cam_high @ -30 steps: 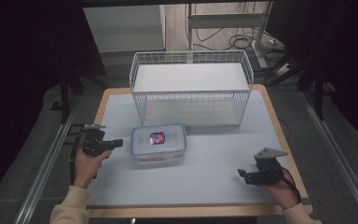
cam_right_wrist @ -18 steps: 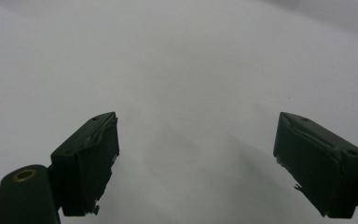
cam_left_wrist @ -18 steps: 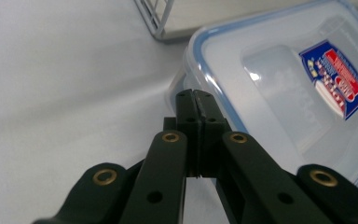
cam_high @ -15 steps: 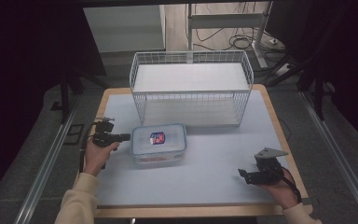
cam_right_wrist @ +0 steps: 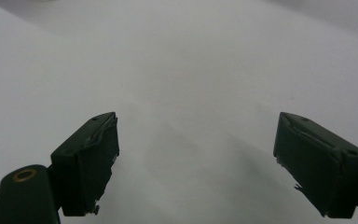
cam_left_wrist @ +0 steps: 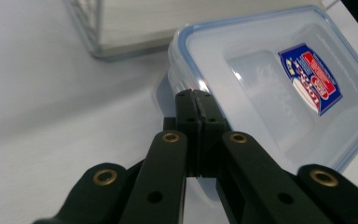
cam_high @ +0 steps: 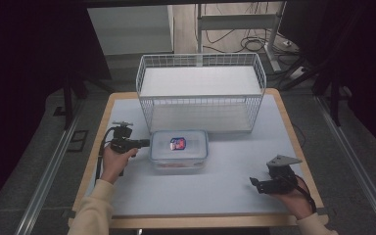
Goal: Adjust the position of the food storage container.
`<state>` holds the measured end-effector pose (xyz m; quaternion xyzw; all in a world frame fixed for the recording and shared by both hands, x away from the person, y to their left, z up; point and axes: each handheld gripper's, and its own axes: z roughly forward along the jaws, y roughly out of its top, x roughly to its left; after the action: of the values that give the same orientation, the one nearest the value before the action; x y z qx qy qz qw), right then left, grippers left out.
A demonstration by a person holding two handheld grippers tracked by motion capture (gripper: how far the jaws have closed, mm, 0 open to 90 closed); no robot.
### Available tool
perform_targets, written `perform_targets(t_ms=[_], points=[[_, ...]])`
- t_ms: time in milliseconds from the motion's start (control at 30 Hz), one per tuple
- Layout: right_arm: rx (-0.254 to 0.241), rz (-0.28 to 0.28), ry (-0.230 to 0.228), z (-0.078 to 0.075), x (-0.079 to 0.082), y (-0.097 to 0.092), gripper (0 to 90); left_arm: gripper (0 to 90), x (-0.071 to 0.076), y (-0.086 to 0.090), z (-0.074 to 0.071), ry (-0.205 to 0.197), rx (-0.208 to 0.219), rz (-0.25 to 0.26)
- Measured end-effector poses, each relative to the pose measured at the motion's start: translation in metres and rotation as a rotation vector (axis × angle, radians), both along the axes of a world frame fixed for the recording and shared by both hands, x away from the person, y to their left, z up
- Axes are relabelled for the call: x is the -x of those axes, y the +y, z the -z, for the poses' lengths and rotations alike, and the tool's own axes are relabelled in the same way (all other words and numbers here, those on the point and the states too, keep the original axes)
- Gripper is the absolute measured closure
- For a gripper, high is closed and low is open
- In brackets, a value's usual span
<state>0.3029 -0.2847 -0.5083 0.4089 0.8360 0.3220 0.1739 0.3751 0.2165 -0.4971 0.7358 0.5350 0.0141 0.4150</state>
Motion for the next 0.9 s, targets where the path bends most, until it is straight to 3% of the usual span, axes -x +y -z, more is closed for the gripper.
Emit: perform_targets(t_ms=[433,667,733,833,900], points=[[0.002,0.0,0.001,0.001,0.0,0.0,13.8,89.8,-0.001,-0.036,0.001,0.004,0.026,0.089],[-0.006,0.002,-0.006,-0.001,0.0,-0.001,13.8,89.9,0.0,-0.037,0.0,-0.004,0.017,0.09],[-0.015,0.001,-0.013,-0.002,0.0,-0.001,13.8,89.9,0.006,-0.035,-0.005,-0.028,-0.013,0.078],[-0.023,-0.007,-0.021,-0.003,0.0,-0.002,13.8,89.8,0.012,-0.032,-0.009,-0.046,-0.011,0.072],[-0.032,-0.016,-0.039,-0.004,0.0,-0.001,13.1,89.8,0.025,-0.026,-0.015,-0.069,-0.011,0.062]])
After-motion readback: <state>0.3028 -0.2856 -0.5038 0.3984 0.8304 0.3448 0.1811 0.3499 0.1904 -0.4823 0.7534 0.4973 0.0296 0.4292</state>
